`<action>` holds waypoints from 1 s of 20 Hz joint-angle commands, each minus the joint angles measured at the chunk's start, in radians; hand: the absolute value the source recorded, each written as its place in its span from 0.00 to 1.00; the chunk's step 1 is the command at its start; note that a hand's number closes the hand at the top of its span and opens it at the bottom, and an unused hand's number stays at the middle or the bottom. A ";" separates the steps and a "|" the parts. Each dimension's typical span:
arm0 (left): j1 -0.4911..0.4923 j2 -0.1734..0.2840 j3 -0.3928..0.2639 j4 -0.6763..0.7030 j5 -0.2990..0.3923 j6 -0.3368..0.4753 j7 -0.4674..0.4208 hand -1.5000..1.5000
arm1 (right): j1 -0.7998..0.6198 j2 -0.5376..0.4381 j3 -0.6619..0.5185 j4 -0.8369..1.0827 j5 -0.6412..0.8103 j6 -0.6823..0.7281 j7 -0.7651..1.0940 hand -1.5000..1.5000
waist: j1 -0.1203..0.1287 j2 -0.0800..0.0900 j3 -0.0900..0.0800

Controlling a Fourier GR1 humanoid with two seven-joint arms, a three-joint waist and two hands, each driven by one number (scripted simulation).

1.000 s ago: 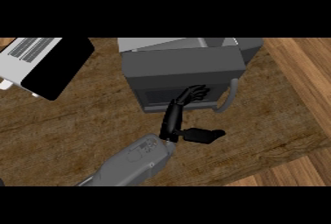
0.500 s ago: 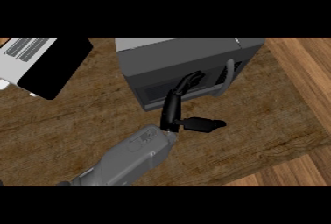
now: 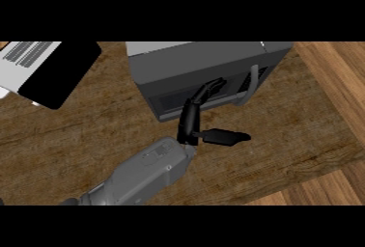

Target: Pick up the milk, place it into the microwave and close the microwave

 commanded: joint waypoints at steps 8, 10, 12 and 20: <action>-0.074 0.000 0.039 0.067 0.066 0.008 -0.024 0.00 | -0.027 0.114 0.087 0.126 -0.285 0.109 0.071 0.00 | -0.004 0.015 0.003; -0.075 0.000 0.039 0.076 0.076 -0.002 -0.032 0.00 | -0.041 0.113 0.083 0.141 -0.312 0.120 0.074 0.00 | -0.003 0.014 0.003; -0.075 0.001 0.031 0.073 0.081 0.005 -0.041 0.00 | -0.054 0.100 0.071 0.169 -0.334 0.130 0.085 0.00 | -0.011 0.018 0.004; -0.072 0.000 0.034 0.085 0.114 -0.004 -0.078 0.00 | -0.101 0.064 0.053 0.229 -0.402 0.180 0.102 0.00 | -0.020 0.021 0.003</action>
